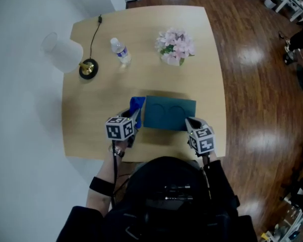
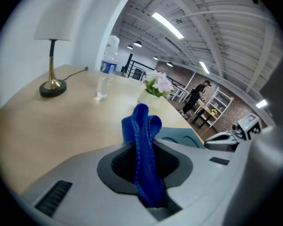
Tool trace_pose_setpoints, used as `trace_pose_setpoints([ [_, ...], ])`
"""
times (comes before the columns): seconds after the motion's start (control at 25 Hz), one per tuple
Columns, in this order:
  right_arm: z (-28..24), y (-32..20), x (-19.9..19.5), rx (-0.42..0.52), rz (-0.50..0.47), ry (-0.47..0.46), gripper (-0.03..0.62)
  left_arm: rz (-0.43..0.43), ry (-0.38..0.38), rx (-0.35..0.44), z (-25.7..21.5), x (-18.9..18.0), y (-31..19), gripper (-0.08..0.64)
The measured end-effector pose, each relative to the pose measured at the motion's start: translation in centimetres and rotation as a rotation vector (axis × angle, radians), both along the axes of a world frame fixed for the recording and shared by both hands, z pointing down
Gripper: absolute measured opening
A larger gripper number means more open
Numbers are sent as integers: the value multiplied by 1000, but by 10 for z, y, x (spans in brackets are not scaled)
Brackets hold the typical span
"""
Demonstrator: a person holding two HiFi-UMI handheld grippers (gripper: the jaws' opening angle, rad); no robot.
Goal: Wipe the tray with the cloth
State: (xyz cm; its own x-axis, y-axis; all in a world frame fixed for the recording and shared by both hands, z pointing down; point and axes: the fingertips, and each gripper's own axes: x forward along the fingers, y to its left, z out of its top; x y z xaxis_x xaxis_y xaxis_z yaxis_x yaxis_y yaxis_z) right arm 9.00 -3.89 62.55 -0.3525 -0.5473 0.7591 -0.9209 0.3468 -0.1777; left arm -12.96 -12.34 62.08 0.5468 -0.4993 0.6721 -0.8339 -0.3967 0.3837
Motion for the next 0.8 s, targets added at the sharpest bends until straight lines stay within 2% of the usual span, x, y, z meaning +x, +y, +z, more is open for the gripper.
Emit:
trace_pose_setpoints([
  [0.08, 9, -1, -2, -23, -13, 43, 9, -16, 17, -32, 20, -8, -23, 77],
  [0.16, 13, -2, -2, -33, -9, 62, 9, -13, 71, -41, 30, -3, -46, 77],
  [0.32, 12, -4, 1, -68, 20, 24, 9, 6, 228, -107, 48, 26, -67, 77],
  [0.48, 10, -4, 0, -86, 20, 11, 9, -44, 359, -168, 55, 32, -63, 74],
  [0.8, 10, -6, 1, -103, 13, 15, 9, -53, 445, -195, 47, 22, -17, 74],
])
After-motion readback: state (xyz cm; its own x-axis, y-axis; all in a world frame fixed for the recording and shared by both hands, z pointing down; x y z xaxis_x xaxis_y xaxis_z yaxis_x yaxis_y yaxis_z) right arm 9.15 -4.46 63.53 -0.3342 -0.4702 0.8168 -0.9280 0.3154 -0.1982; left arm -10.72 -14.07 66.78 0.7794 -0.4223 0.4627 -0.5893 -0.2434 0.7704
